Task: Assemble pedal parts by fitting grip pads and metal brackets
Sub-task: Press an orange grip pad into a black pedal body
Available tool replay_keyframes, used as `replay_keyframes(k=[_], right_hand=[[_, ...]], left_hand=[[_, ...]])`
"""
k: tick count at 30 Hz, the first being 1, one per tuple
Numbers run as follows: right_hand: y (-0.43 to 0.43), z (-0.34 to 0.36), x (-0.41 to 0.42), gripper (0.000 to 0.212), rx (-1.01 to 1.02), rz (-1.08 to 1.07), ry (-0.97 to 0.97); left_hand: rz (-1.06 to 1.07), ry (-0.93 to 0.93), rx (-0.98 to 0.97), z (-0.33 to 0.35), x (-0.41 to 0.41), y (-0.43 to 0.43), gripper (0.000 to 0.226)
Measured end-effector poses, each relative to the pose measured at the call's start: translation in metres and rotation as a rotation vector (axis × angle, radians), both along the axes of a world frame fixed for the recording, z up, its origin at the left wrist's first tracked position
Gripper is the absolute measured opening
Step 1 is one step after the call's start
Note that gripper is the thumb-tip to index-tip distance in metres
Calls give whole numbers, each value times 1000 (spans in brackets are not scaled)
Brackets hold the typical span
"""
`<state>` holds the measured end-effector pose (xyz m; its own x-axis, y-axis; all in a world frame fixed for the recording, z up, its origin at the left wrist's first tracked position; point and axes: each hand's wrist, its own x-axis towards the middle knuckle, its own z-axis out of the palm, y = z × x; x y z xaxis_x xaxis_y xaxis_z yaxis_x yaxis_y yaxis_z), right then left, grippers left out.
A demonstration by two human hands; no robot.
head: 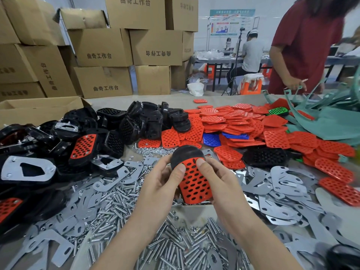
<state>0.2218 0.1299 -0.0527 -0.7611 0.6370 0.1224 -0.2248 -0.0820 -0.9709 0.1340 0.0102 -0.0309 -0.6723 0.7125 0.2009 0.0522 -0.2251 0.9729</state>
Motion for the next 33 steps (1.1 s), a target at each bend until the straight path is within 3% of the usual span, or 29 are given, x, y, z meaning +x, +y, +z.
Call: replay_keyframes(k=[6, 11, 16, 20, 26, 33], right_hand=[[-4, -1, -3, 32, 24, -8, -10], [-8, -2, -4, 35, 10, -49, -10], [-7, -3, -4, 43, -111, -99, 40], [-7, 0, -4, 46, -181, -34, 97], [-12, -1, -3, 49, -58, 38, -64], [-10, -1, -2, 42, -30, -49, -49]], left_hand=[[68, 53, -35, -5, -3, 1, 20], [89, -36, -51, -8, -3, 3, 17], [82, -107, -123, -13, 0, 8, 45], [35, -117, -109, -14, -3, 7, 36], [80, -189, -11, -11, -6, 7, 40], [24, -124, -87, -13, -7, 9, 38]])
